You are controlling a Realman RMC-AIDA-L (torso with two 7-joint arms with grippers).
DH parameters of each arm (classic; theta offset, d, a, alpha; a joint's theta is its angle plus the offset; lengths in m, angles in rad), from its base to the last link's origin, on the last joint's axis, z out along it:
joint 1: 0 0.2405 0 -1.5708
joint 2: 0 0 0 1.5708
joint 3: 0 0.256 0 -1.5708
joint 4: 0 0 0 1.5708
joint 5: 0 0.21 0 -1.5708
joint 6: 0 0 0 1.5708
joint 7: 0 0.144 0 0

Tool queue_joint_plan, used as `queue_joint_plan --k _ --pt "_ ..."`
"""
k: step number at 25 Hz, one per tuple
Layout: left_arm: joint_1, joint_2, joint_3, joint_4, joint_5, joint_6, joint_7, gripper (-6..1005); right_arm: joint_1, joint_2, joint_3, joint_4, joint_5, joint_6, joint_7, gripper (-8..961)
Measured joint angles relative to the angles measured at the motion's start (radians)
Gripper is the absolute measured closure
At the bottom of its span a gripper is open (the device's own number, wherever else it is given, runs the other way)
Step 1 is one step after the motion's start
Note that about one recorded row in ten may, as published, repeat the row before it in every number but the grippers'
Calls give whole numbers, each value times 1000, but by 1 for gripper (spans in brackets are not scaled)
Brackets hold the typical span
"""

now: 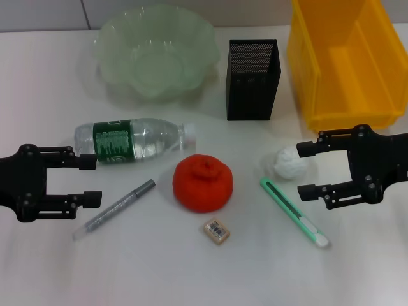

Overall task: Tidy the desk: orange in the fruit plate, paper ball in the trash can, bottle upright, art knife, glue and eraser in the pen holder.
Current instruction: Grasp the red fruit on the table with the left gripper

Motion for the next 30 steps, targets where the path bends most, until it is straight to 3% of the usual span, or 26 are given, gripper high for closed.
queue_joint_plan --k 21,28,30 --pt "-1 -1 -1 1 -5 -1 -1 288 -7 2 2 -38 0 12 6 191" --pt "-6 -6 -1 8 -6 0 5 287 -1 2 2 -47 0 15 35 191" --pt "-8 -20 -13 33 -9 -1 17 287 1 2 -1 -62 -2 16 64 191"
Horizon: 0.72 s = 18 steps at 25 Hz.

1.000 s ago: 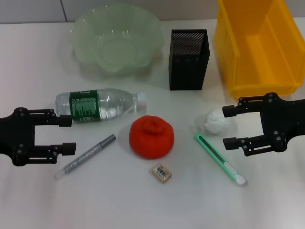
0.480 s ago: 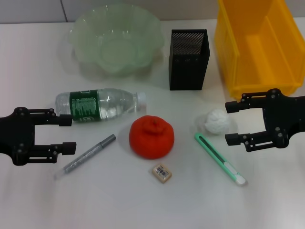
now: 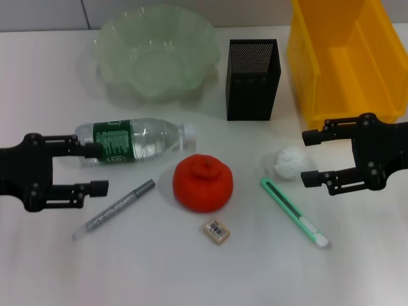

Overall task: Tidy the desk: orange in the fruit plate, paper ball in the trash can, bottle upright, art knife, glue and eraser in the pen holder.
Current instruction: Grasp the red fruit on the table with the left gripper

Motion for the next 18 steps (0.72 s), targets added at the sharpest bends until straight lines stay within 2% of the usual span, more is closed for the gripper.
queue_joint_plan --k 5,16,17,18 --pt "-16 -20 -12 37 -4 -2 10 286 -6 6 -7 -73 -12 1 68 191" --pt "-36 -24 -7 40 2 -7 -16 285 -18 4 -7 -55 -18 -10 38 190" --pt "-43 -38 -4 41 3 -17 -24 285 -20 3 -7 -55 -18 -10 36 190" --pt "-43 -38 -4 41 3 -17 -24 285 -21 2 -7 -55 -18 -11 35 190"
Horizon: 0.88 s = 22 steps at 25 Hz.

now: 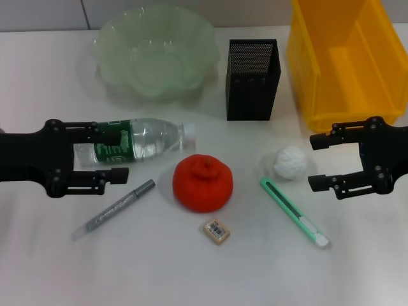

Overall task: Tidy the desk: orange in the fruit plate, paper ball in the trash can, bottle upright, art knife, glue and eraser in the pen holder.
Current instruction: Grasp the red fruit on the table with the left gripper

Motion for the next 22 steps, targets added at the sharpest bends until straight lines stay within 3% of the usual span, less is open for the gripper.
queue_joint_plan --k 4,5,6,7,10,12,17,19,22 --pt "-5 -11 2 1 2 -11 0 285 -2 -6 1 -7 -1 -5 6 191" --pt "-16 -34 28 2 4 -43 -1 285 -3 -9 1 -9 -1 -6 12 191" --pt "-16 -34 28 2 4 -43 -1 285 -2 -12 1 -9 -1 -8 19 191" --pt "-22 -53 49 2 4 -69 2 284 1 -17 3 -13 -1 -14 37 191" --pt "-22 -53 49 2 4 -69 2 284 7 -22 3 -33 -1 -20 76 191" --pt "-35 -88 65 -19 -1 -120 10 284 19 -27 0 -85 -5 -36 145 191" --pt "-46 -91 66 -50 -6 -148 11 283 59 -42 0 -174 -68 -114 258 190" --pt "-109 -92 68 -216 -24 -273 65 283 66 -43 0 -191 -80 -130 273 190" --pt "-141 -93 84 -277 -24 -327 83 283 73 -44 -1 -257 -110 -147 303 190"
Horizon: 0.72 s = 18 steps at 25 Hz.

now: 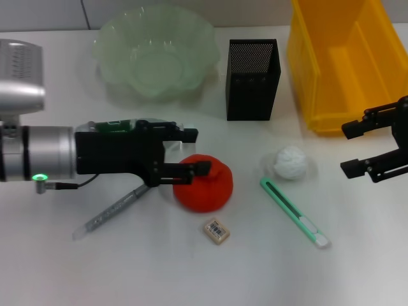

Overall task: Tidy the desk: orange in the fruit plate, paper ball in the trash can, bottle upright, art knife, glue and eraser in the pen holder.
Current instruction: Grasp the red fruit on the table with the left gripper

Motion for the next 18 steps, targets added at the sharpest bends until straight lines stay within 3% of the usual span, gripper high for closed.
queue_joint_plan --k 8,10,18 --pt "-39 -7 31 -79 -6 -111 30 282 -12 12 0 -18 -59 10 1 191" --pt "-48 -7 31 -115 -6 -171 57 283 -35 19 3 -12 -70 21 -14 191" --pt "-56 -2 52 -119 1 -199 62 289 -105 45 12 8 -67 57 -103 190"
